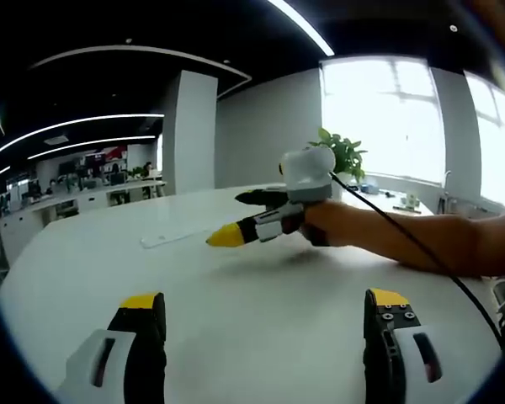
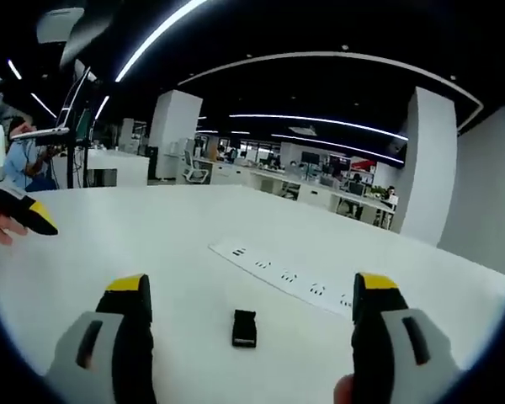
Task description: Snap the two parts of the plastic buckle together until the buckle closes and remains connected.
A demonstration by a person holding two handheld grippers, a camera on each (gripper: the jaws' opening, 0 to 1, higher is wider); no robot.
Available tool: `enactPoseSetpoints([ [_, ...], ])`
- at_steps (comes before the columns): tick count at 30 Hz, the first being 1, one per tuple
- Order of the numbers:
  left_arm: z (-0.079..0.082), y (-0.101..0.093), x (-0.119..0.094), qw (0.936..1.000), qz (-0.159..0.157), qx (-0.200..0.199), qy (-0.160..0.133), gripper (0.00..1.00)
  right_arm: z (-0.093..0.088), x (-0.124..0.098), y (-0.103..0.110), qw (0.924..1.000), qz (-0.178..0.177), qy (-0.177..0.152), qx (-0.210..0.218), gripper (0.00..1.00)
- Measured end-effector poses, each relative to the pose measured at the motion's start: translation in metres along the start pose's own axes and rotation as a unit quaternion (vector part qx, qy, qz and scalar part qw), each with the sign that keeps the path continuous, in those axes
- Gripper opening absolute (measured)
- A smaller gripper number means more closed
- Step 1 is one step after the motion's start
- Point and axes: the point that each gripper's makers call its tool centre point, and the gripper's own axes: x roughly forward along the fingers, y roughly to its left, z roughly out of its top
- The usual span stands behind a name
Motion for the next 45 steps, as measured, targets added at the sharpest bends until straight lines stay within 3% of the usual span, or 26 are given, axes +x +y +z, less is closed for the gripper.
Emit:
enactPoseSetpoints([
  [2, 0.001, 0.002, 0.001, 1.0, -0.001, 0.001, 0.0, 0.99, 0.0, -0.001, -0.003, 1.0, -0.003, 0.008, -0.002, 0.92],
  [6, 0.002, 0.001, 0.001, 1.0, -0.003, 0.0, -0.002, 0.99, 0.0, 0.002, -0.008, 0.9998, -0.017, 0.002, -0.004, 1.0],
  [9, 0.001, 0.002, 0.003, 1.0, -0.008, -0.001, -0.002, 0.99, 0.006, -0.002, -0.016, 0.9995, -0.03, -0.011, -0.005, 1.0],
  [19, 0.001, 0.006, 0.005, 1.0, -0.008, -0.001, -0.002, 0.99, 0.001, -0.009, -0.018, 0.9985, -0.053, 0.013, -0.002, 0.95],
  [21, 0.0, 0.007, 0.005, 1.0, -0.007, -0.002, -0.003, 0.99, -0.006, -0.01, -0.012, 0.9985, -0.044, 0.032, 0.009, 0.96],
  [23, 0.001, 0.009, 0.004, 1.0, 0.0, 0.001, -0.004, 0.99, -0.02, -0.013, -0.008, 0.9952, -0.034, 0.079, 0.048, 0.96],
  [25, 0.003, 0.011, 0.003, 0.9999, 0.007, 0.012, -0.009, 0.99, -0.022, -0.018, -0.002, 0.9926, -0.027, 0.094, 0.072, 0.97],
  [27, 0.004, 0.01, 0.002, 0.9999, 0.006, 0.009, -0.013, 0.99, -0.024, -0.025, -0.004, 0.9916, -0.032, 0.112, 0.056, 0.97],
  [32, 0.004, 0.011, 0.002, 0.9999, 0.004, 0.005, -0.013, 0.99, -0.014, -0.037, -0.004, 0.9917, -0.041, 0.099, 0.072, 0.96],
  [45, 0.008, 0.012, 0.001, 0.9993, -0.002, -0.022, -0.029, 0.99, -0.018, -0.051, 0.009, 0.9918, -0.051, 0.097, 0.065, 0.93],
])
